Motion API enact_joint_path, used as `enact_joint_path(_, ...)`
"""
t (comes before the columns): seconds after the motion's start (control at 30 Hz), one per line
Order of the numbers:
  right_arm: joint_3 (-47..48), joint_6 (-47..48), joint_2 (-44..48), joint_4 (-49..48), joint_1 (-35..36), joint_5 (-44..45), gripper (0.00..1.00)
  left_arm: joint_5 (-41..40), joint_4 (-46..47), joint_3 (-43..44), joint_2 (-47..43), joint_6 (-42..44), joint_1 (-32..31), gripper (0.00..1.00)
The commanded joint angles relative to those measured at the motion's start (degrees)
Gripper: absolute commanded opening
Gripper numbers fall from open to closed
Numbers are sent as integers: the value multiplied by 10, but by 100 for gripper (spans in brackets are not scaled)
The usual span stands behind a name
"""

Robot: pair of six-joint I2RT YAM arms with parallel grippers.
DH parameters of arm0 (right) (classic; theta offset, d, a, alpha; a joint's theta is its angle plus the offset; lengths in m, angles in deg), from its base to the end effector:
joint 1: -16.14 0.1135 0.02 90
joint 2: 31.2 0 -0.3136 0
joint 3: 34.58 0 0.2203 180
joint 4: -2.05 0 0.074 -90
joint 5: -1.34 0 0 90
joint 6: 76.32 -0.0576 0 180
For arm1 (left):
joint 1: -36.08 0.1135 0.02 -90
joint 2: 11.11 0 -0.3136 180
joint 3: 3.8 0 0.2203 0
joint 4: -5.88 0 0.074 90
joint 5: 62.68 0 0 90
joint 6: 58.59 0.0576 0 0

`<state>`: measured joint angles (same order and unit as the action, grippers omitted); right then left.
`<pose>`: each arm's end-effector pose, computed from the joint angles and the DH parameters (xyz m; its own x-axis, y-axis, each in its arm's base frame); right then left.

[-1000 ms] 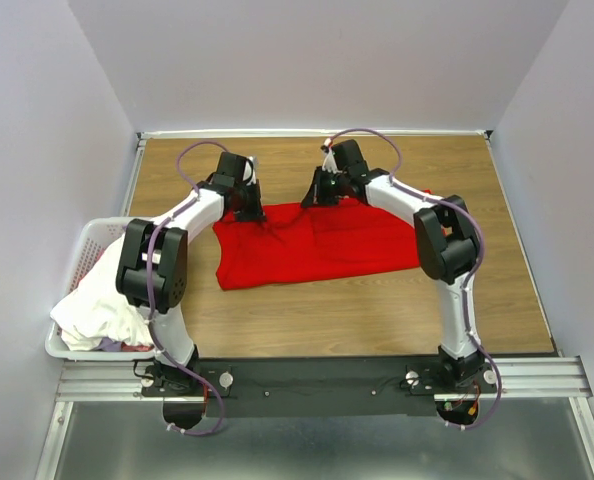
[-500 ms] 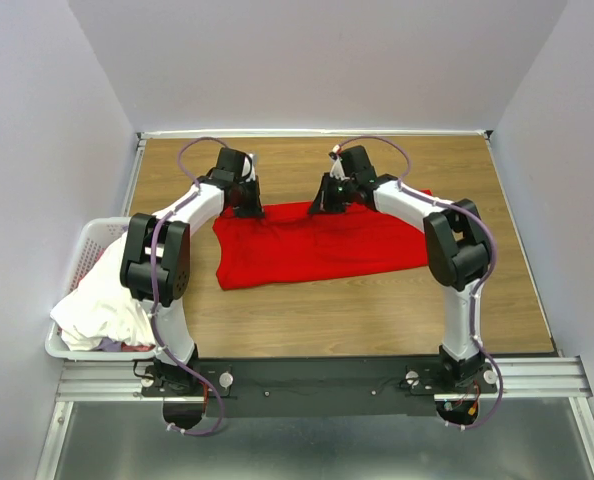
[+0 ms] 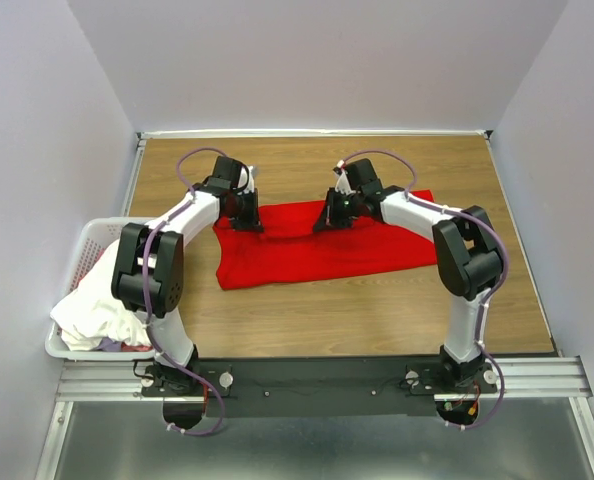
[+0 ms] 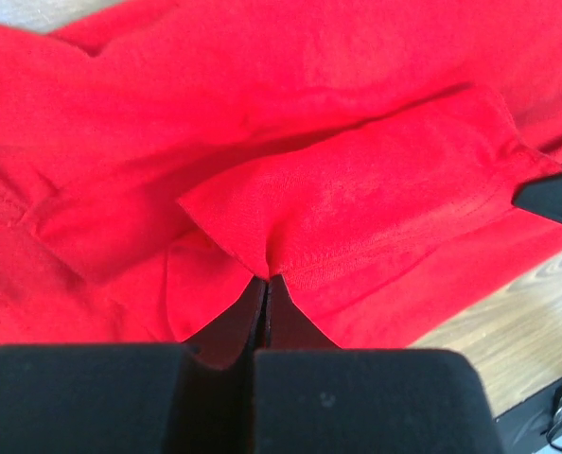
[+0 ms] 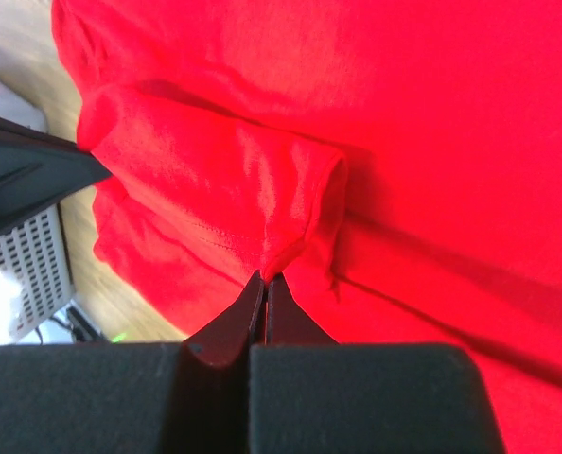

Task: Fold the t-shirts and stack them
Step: Fold the tshirt

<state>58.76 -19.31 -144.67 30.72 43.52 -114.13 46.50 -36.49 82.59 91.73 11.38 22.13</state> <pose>0.3746 0.2219 0.2305 -0.9234 0.0753 -0.3763 -0.1954 0.7516 0.6300 0.3521 -0.1069 0.2470 -0.9146 -0.1061 -0.3901 0.0846 0.8933 -0.4414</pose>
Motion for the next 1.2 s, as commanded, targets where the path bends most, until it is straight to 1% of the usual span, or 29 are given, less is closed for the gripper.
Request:
enact_joint_path(0.0,-18,0,22,1,-1,-30,1,11,-32,-9,-28,26,3,0)
enact_joint_path(0.13,-32,0,16,1,0,-56,1,5,-51,-10,-27,36,3,0)
enact_joint_path(0.37,-46,-1,-12,1,7,-80,1,-20,-43,-47,-20,35,3,0)
enact_joint_path(0.53,-52,3,-23,1,11,-57,4,-29,-23,-67,-5,20,2,1)
enact_joint_path(0.6,-52,8,-18,8,12,-44,6,-34,-21,-70,-9,18,3,4)
enact_joint_path(0.63,-51,11,-16,12,12,-37,10,-39,-21,-70,-15,15,3,6)
enact_joint_path(0.67,-51,19,-9,21,12,-34,13,-48,-21,-70,-19,11,3,12)
enact_joint_path(0.7,-49,22,-4,27,12,-29,16,-52,-23,-69,-29,11,2,15)
enact_joint_path(0.73,-47,34,2,33,12,-18,23,-56,-30,-67,-34,11,3,26)
enact_joint_path(0.8,-45,48,16,55,12,-8,31,-65,-36,-63,-48,9,2,40)
enact_joint_path(0.83,-46,58,32,63,11,8,37,-67,-41,-63,-62,8,2,54)
enact_joint_path(0.87,-47,64,40,69,11,16,39,-70,-44,-64,-70,6,2,57)
enact_joint_path(0.97,-54,91,74,99,9,59,41,-85,-51,-71,-108,-6,2,59)
enact_joint_path(1.0,-57,97,90,112,6,94,41,-93,-52,-80,-126,-15,2,59)
enact_joint_path(1.07,-76,111,105,121,-6,121,42,-109,-51,-98,-139,-21,2,59)
enact_joint_path(1.1,-82,114,109,125,-12,130,42,-114,-49,-106,-143,-25,2,58)
enact_joint_path(1.17,-103,121,117,130,-31,140,42,-117,-42,-125,-143,-26,2,52)
